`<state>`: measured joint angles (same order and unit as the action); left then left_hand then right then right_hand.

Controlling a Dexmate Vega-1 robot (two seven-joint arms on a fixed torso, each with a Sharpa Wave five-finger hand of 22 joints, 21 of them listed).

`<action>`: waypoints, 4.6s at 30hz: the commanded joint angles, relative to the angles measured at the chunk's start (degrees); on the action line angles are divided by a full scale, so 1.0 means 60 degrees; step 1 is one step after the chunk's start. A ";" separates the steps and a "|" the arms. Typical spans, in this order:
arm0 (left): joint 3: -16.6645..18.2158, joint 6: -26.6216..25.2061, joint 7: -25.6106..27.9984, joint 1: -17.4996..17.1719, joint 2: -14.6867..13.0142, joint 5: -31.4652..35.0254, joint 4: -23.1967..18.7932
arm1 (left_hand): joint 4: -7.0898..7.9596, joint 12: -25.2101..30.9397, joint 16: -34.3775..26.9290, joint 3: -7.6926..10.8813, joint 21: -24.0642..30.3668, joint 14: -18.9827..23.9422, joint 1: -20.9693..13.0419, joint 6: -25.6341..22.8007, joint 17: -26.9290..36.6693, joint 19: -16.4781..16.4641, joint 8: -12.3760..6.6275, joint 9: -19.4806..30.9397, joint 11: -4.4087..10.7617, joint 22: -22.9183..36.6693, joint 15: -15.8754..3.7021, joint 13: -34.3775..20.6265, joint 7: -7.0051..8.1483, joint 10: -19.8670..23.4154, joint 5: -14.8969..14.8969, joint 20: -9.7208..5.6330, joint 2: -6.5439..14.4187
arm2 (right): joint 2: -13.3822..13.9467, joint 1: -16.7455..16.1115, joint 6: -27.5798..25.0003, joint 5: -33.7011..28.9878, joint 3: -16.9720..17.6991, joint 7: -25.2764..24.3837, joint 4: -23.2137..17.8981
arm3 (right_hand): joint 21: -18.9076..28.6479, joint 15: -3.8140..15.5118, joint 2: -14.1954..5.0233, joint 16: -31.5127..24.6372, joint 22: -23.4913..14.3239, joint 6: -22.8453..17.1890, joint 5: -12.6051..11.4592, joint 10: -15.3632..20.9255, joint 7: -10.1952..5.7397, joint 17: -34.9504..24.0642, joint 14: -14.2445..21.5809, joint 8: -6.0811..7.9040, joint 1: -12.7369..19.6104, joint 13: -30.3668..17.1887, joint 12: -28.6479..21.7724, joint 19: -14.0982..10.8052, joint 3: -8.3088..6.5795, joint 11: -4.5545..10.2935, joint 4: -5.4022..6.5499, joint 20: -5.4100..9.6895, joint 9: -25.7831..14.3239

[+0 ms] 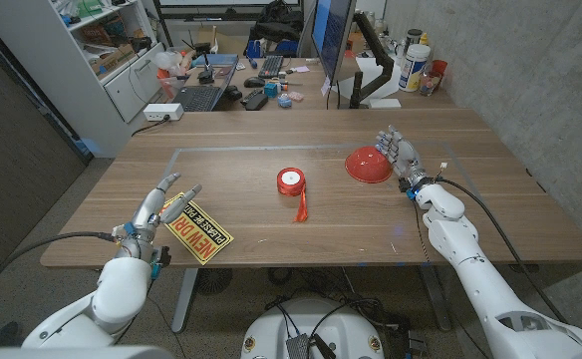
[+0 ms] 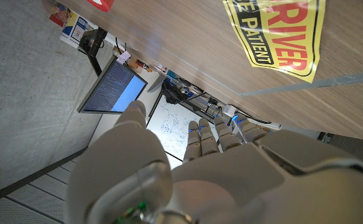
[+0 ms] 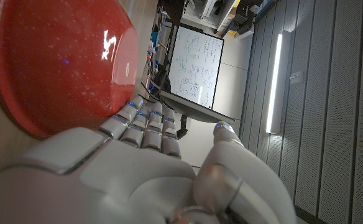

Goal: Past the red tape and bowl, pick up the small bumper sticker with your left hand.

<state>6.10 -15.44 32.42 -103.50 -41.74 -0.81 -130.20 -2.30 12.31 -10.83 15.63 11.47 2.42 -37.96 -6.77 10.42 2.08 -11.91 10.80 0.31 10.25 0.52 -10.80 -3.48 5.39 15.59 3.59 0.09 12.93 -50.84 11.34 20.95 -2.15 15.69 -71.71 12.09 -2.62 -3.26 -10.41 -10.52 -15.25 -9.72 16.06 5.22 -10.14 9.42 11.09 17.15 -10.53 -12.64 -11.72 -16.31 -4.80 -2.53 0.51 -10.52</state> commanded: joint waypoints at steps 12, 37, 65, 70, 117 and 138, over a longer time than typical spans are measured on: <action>0.0092 -0.1371 0.0068 -0.0218 0.0335 0.0445 -0.0422 | -0.0031 0.0021 -0.0058 0.0006 0.0078 0.0075 -0.0128 -0.0134 0.0028 -0.0067 -0.0056 0.0019 -0.0142 0.0054 0.0114 -0.0055 -0.0061 0.0079 -0.0080 0.0079 0.0012 | -0.0236 0.0484 0.0088 -0.0291 -0.0064 0.0173 0.0715 | -0.0032 -0.0005 -0.0070 -0.0031 -0.0048 -0.0068 -0.0067 0.0088 -0.0051 -0.0029 0.0080 0.0009 -0.0055 -0.0014 0.0041 -0.0012 0.0009 -0.0008 -0.0063 -0.0034 -0.0049; -0.0132 -0.3323 -0.0144 0.0235 -0.0215 0.0460 -0.0766 | -0.0051 0.0004 -0.0047 -0.0013 0.0084 0.0099 -0.0172 -0.0157 0.0029 -0.0104 -0.0023 0.0021 -0.0209 0.0056 0.0225 -0.0056 -0.0100 0.0124 -0.0122 0.0173 0.0024 | -0.0467 0.0553 0.0632 -0.0532 0.0116 -0.0042 0.0882 | -0.0041 0.0042 -0.0085 -0.0052 -0.0048 -0.0172 -0.0071 0.0192 -0.0106 -0.0026 0.0157 0.0044 -0.0054 -0.0015 0.0012 0.0008 0.0011 0.0058 -0.0097 -0.0039 -0.0050; -0.0564 -0.4992 -0.0014 0.0505 -0.0974 0.0349 -0.1023 | -0.0074 -0.0019 -0.0040 -0.0062 0.0088 0.0122 -0.0203 -0.0189 0.0030 -0.0141 0.0002 0.0021 -0.0322 0.0056 0.0332 -0.0058 -0.0177 0.0149 -0.0160 0.0214 -0.0004 | -0.0223 0.0056 0.0965 -0.0361 -0.0048 -0.0327 0.0026 | -0.0049 0.0057 -0.0082 -0.0051 -0.0047 -0.0223 -0.0078 0.0230 -0.0129 -0.0023 0.0209 0.0047 -0.0041 -0.0015 0.0012 0.0028 0.0015 0.0064 -0.0140 -0.0033 -0.0050; -0.0718 -0.5302 0.0095 0.0610 -0.1110 0.0362 -0.1043 | -0.0078 -0.0012 -0.0041 -0.0070 0.0089 0.0130 -0.0210 -0.0204 0.0030 -0.0149 0.0002 0.0021 -0.0295 0.0057 0.0340 -0.0058 -0.0203 0.0180 -0.0166 0.0222 -0.0008 | -0.0195 0.0023 0.1047 -0.0325 -0.0091 -0.0344 0.0012 | -0.0052 0.0058 -0.0082 -0.0050 -0.0047 -0.0221 -0.0079 0.0229 -0.0148 -0.0023 0.0214 0.0044 -0.0042 -0.0015 0.0015 0.0036 0.0017 0.0068 -0.0145 -0.0033 -0.0050; -0.2979 -0.7285 0.0689 0.3096 -0.3089 -0.0533 -0.0370 | -0.0131 0.0086 -0.0076 -0.0154 0.0101 0.0357 -0.0294 -0.0683 0.0032 -0.0245 -0.0089 0.0023 0.0123 0.0058 0.0069 -0.0075 0.0051 0.0655 -0.0164 0.0229 -0.0052 | -0.0081 -0.0096 0.1331 -0.0205 -0.0299 -0.0681 -0.0177 | -0.0062 0.0067 -0.0084 -0.0035 -0.0046 -0.0235 -0.0082 0.0251 -0.0150 -0.0027 0.0219 0.0029 -0.0068 -0.0016 0.0030 0.0070 0.0037 0.0074 -0.0183 -0.0035 -0.0051; -0.4182 -0.8020 0.1037 0.4050 -0.3684 -0.1151 -0.0416 | -0.0121 0.0105 -0.0073 -0.0223 0.0098 0.0387 -0.0255 -0.0843 0.0036 -0.0260 -0.0118 0.0023 0.0178 0.0057 0.0002 -0.0079 0.0108 0.0787 -0.0146 0.0190 -0.0112 | -0.0006 -0.0122 0.1347 -0.0084 -0.0303 -0.0628 -0.0200 | -0.0068 0.0074 -0.0084 -0.0032 -0.0046 -0.0241 -0.0083 0.0250 -0.0158 -0.0028 0.0222 0.0024 -0.0081 -0.0016 0.0038 0.0094 0.0047 0.0080 -0.0199 -0.0026 -0.0052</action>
<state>-15.50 -61.71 37.63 -81.86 -62.09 -5.96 -132.63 -2.93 12.76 -10.83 14.51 11.92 4.68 -39.24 -11.40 10.54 0.83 -12.36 10.78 1.25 10.24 0.84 -11.06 -2.74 9.80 14.74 5.02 -0.14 12.74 -51.59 19.39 20.06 -3.92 11.62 -73.00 11.85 -2.33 -3.64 -10.41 -10.52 -16.28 -9.94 17.09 4.20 -10.15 10.35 11.09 16.77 -10.52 -12.64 -11.49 -15.89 -4.41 -3.40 0.31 -10.52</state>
